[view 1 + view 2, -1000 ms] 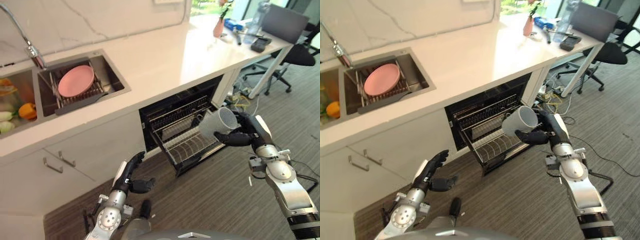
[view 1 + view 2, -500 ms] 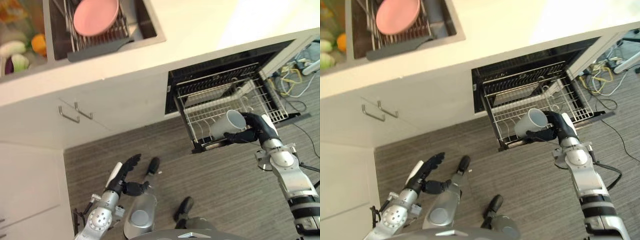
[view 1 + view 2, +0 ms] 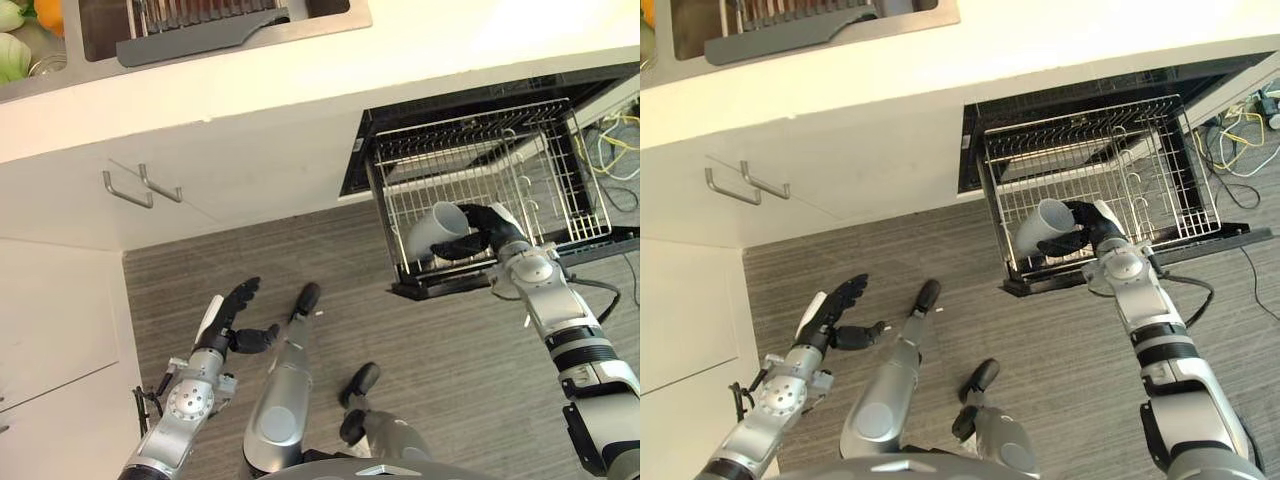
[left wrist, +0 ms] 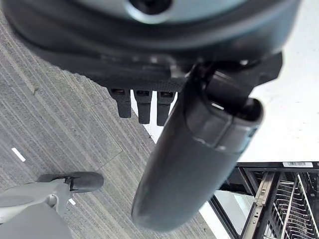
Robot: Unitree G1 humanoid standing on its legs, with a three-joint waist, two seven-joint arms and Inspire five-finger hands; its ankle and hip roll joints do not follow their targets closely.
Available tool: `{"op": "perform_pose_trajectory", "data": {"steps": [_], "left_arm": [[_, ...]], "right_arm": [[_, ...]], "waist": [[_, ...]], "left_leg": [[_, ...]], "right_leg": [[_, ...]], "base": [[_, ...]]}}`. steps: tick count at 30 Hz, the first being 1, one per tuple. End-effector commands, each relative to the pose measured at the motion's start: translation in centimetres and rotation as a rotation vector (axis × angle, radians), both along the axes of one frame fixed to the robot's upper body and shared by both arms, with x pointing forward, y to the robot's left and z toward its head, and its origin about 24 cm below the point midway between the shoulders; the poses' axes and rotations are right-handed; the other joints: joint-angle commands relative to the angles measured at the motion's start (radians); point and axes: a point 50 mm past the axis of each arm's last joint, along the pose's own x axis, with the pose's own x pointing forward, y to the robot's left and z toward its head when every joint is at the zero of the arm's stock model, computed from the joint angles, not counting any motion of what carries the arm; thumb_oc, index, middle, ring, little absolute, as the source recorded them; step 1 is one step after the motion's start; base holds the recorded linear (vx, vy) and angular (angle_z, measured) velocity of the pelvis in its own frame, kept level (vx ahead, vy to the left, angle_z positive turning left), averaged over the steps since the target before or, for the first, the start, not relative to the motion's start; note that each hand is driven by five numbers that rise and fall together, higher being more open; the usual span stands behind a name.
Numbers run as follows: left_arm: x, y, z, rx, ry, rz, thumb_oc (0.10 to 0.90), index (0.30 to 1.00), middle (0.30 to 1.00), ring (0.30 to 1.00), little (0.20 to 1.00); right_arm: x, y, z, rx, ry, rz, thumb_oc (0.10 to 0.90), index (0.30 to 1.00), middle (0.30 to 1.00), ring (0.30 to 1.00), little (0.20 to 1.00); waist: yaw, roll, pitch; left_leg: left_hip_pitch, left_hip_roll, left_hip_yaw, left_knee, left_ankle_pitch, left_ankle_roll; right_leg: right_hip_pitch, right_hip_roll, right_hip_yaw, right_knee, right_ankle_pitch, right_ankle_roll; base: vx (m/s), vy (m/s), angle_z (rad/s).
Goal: Place the dishes in the dishwasher.
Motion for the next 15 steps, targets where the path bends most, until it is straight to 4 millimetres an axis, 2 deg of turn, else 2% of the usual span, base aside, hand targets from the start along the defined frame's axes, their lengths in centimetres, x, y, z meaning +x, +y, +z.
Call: {"op": "perform_pose_trajectory", "data": {"steps": [1,6,7,9,14,15], "left_arm": [[-0.2,-0.6,0.2,-0.011,-0.039,-0.041,0.800,0.900,0.900,0.900,0.900],[-1.0,-0.1,-0.7,0.018,0.014,-0.039,0.800,0.900,0.900,0.900,0.900],[-1.2,0.2,-1.0,0.036,0.030,-0.037,0.800,0.900,0.900,0.900,0.900],[-1.3,0.2,-1.2,0.044,0.039,-0.033,0.800,0.900,0.900,0.900,0.900],[-2.4,-0.2,-2.7,0.043,0.107,-0.013,0.800,0.900,0.900,0.900,0.900],[-3.1,0.0,-3.9,0.045,0.167,0.010,0.800,0.900,0.900,0.900,0.900]], "right_arm": [[-0.4,-0.7,1.5,-0.104,-0.044,0.029,0.800,0.900,0.900,0.900,0.900],[-1.9,-0.5,2.0,-0.098,-0.080,0.067,0.800,0.900,0.900,0.900,0.900],[-2.2,-0.4,2.6,-0.091,-0.099,0.078,0.800,0.900,0.900,0.900,0.900],[-2.5,-0.5,2.4,-0.087,-0.098,0.078,0.800,0.900,0.900,0.900,0.900],[-3.5,0.5,5.0,-0.078,-0.231,0.117,0.800,0.900,0.900,0.900,0.900],[-3.8,0.8,5.4,-0.070,-0.259,0.135,0.800,0.900,0.900,0.900,0.900]], "waist": [[0.002,-0.011,-0.072],[-0.011,-0.034,-0.115],[-0.016,-0.039,-0.127],[-0.020,-0.042,-0.138],[-0.040,-0.049,-0.190],[-0.051,-0.048,-0.199]], "left_leg": [[0.106,0.011,0.057,0.000,-0.104,-0.041],[0.148,0.012,0.070,0.000,-0.119,-0.039],[0.157,0.013,0.072,0.000,-0.123,-0.038],[0.168,0.013,0.076,0.000,-0.127,-0.036],[0.217,0.017,0.100,0.000,-0.145,-0.031],[0.225,0.018,0.105,0.000,-0.147,-0.030]], "right_leg": [[-0.116,-0.026,0.104,0.026,0.062,0.014],[-0.077,-0.021,0.112,0.020,0.055,0.016],[-0.069,-0.022,0.115,0.018,0.053,0.016],[-0.059,-0.022,0.118,0.018,0.050,0.016],[-0.017,-0.022,0.138,0.015,0.041,0.020],[-0.012,-0.021,0.143,0.015,0.040,0.021]], "base": [[0.00,0.000,0.00],[0.03,-0.012,-0.05],[0.06,-0.011,-0.10],[0.04,-0.003,-0.09],[0.03,0.006,-0.12],[0.01,0.024,-0.20]]}}
